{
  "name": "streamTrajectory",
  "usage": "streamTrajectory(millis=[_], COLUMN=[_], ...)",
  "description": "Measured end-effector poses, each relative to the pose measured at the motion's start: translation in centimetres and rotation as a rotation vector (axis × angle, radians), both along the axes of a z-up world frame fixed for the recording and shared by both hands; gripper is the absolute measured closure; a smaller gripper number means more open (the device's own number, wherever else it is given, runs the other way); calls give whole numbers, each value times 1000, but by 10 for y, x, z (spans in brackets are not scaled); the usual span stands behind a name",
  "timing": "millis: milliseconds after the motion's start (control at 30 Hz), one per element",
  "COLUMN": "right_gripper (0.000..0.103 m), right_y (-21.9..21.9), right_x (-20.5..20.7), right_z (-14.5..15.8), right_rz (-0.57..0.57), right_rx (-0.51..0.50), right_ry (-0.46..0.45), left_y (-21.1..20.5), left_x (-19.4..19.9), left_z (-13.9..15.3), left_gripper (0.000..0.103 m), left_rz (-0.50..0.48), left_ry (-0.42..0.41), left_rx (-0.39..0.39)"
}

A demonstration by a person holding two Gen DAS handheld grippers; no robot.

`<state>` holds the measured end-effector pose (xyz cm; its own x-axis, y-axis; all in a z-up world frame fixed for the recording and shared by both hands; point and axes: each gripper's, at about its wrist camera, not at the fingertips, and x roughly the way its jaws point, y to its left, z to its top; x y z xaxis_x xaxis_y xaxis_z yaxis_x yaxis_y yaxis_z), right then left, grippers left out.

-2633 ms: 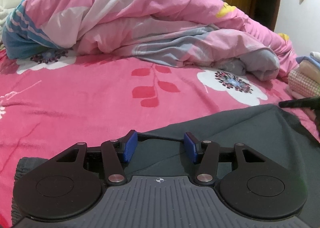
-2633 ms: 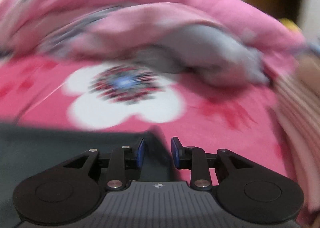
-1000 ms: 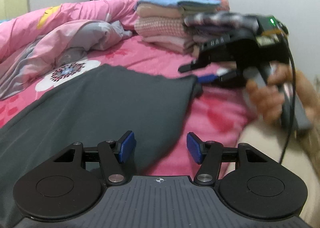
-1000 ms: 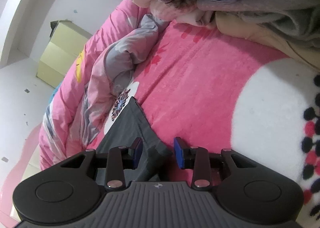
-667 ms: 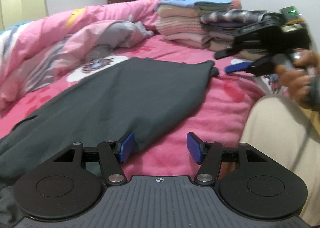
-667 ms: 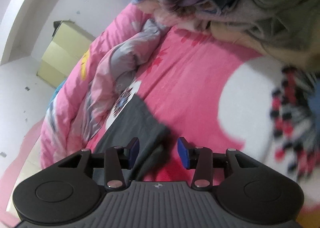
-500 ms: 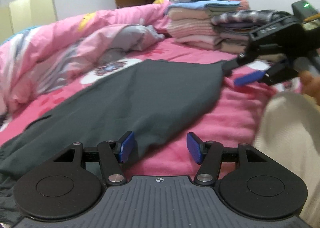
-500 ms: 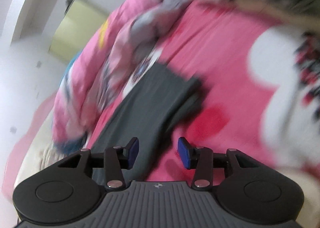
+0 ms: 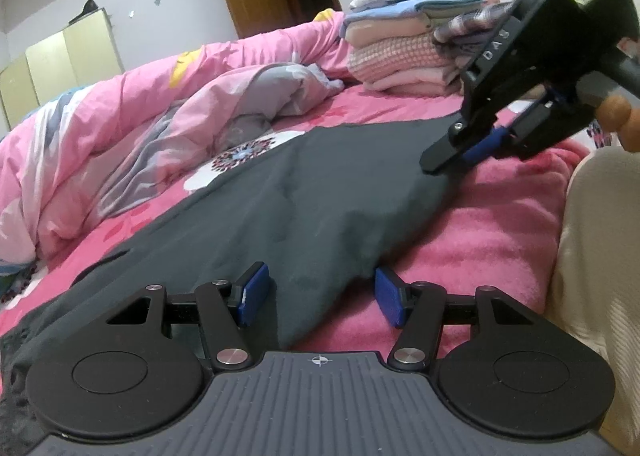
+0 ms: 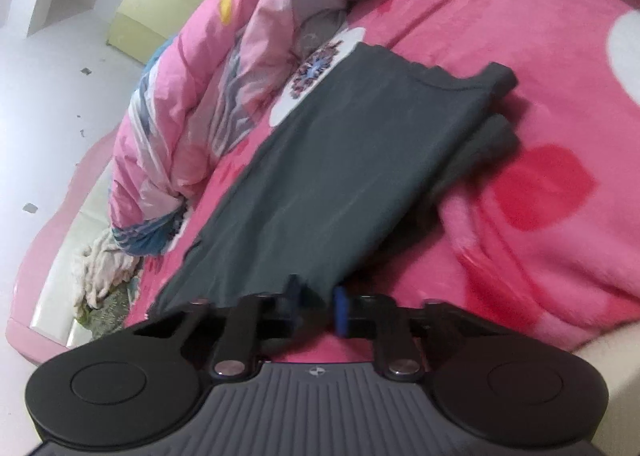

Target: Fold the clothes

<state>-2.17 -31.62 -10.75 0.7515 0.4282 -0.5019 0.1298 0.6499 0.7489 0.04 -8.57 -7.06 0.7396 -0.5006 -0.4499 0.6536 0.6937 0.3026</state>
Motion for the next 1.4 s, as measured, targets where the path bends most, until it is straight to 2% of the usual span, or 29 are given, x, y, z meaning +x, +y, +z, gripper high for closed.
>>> streamTrajectory(millis=[67, 133, 267, 433, 633, 800, 900, 967, 1033, 1100, 1267, 1400], right_gripper=[96, 97, 97, 97, 94, 83, 78, 70, 70, 70, 70, 70], right_y=[-1, -2, -6, -3, -6, -20, -23, -24, -23, -15, 7, 13], right_x=[5, 12, 32, 61, 90, 86, 69, 58, 50, 50, 72, 95], right_z=[5, 10, 14, 10, -7, -13, -3, 0, 1, -3, -18, -26], right_rz=[5, 14, 37, 50, 47, 34, 38, 38, 45, 82, 166, 180], right_rx=[22, 48, 112, 161, 228, 312, 273, 244, 224, 233, 279, 339], right_ry=[-17, -30, -36, -19, 32, 15, -30, -37, -40, -21, 59, 73], left_y=[0, 1, 2, -1, 16, 31, 41, 48, 56, 60, 64, 67], left_x=[3, 6, 13, 31, 67, 88, 100, 107, 112, 113, 108, 92], left_z=[2, 6, 10, 12, 13, 10, 8, 8, 10, 12, 21, 35], left_gripper=[44, 33, 33, 34, 38, 38, 38, 38, 38, 38, 36, 34], left_rz=[-19, -40, -59, 0, 91, 146, 172, 187, 205, 219, 240, 239], left_ry=[11, 32, 49, 71, 223, 336, 404, 446, 474, 469, 420, 327], left_rx=[-17, -44, -86, -91, -209, -320, -390, -442, -493, -515, -508, -475])
